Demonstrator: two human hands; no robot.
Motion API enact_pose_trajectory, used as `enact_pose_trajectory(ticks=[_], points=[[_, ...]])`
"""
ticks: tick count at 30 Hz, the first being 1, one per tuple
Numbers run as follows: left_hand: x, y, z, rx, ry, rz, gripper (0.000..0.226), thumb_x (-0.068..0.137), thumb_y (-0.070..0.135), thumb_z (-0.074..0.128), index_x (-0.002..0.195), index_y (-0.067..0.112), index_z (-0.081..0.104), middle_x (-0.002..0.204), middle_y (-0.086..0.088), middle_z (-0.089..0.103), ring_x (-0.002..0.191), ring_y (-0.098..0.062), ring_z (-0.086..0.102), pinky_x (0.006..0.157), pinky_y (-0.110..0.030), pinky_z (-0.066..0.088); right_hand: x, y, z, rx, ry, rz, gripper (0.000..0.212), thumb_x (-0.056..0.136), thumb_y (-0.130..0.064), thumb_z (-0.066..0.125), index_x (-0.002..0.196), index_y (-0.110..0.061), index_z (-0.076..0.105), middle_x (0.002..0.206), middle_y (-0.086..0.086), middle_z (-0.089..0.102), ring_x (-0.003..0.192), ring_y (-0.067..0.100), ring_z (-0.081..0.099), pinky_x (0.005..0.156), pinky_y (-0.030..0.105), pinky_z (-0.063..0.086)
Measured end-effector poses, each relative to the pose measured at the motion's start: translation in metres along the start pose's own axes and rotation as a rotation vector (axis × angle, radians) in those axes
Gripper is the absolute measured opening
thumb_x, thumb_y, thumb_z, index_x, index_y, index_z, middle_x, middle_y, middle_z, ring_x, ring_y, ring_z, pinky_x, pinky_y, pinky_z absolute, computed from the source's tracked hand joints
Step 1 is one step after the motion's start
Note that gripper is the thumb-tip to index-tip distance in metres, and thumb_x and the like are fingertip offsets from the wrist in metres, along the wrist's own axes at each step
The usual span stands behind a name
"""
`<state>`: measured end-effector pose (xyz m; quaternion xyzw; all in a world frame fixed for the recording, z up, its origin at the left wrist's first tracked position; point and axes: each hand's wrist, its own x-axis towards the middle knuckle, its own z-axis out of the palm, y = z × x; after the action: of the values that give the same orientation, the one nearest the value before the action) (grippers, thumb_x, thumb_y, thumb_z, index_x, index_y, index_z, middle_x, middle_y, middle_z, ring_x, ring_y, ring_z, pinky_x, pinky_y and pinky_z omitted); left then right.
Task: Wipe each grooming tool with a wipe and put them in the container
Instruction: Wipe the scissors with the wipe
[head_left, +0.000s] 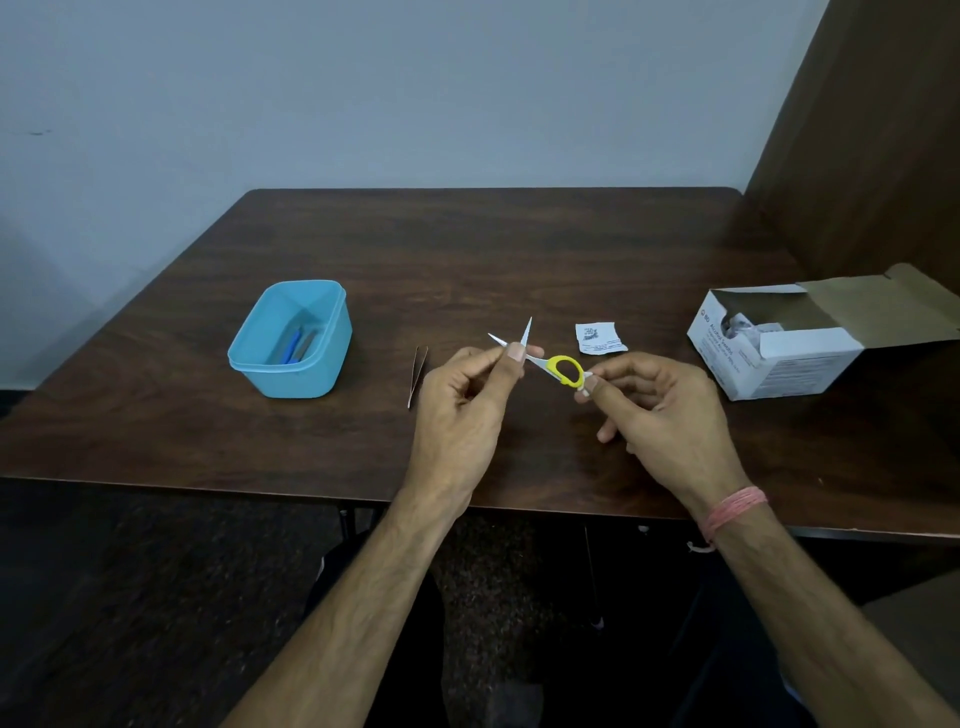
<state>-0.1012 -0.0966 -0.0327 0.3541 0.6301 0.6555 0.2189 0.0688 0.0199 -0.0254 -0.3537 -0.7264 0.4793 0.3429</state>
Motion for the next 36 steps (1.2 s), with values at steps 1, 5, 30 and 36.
enact_pose_trajectory(ticks=[1,5,30,36], points=[[0.000,-0.001,0.000,0.001,-0.005,0.004,0.021,0.111,0.038,0.070,0.106,0.035,0.091,0.101,-0.012,0.069,0.072,-0.011,0.049,0.067,-0.037,0.042,0.000,0.001,0.000,0.006,0.010,0.002,0.010,0.100,-0.020,0.079,0.091,-0.022,0.081,0.090,-0.003,0.083,0.055,0.021,0.072,0.050,0.015,0.047],[-0.001,-0.004,0.001,-0.016,-0.030,0.016,0.019,0.110,0.030,0.073,0.103,0.030,0.091,0.106,-0.004,0.080,0.087,-0.007,0.068,0.074,-0.041,0.063,0.001,0.005,0.002,0.002,0.037,-0.007,0.010,0.098,-0.025,0.081,0.088,-0.022,0.080,0.086,-0.002,0.081,0.056,0.023,0.073,0.049,0.017,0.047],[0.003,-0.005,-0.001,0.021,-0.182,-0.046,0.021,0.114,0.019,0.067,0.117,0.012,0.086,0.104,0.004,0.073,0.070,-0.015,0.069,0.055,-0.029,0.056,0.016,-0.017,0.013,-0.330,0.102,-0.473,0.006,0.093,-0.025,0.088,0.099,-0.027,0.086,0.085,-0.016,0.075,0.058,0.015,0.063,0.063,0.036,0.057],[0.001,-0.004,-0.001,-0.002,-0.178,-0.054,0.020,0.113,0.018,0.068,0.116,0.011,0.087,0.098,0.010,0.072,0.076,-0.015,0.074,0.060,-0.027,0.059,0.012,-0.019,0.016,-0.279,0.101,-0.430,0.009,0.091,-0.020,0.089,0.096,-0.027,0.086,0.079,-0.015,0.074,0.056,0.015,0.063,0.061,0.028,0.053]])
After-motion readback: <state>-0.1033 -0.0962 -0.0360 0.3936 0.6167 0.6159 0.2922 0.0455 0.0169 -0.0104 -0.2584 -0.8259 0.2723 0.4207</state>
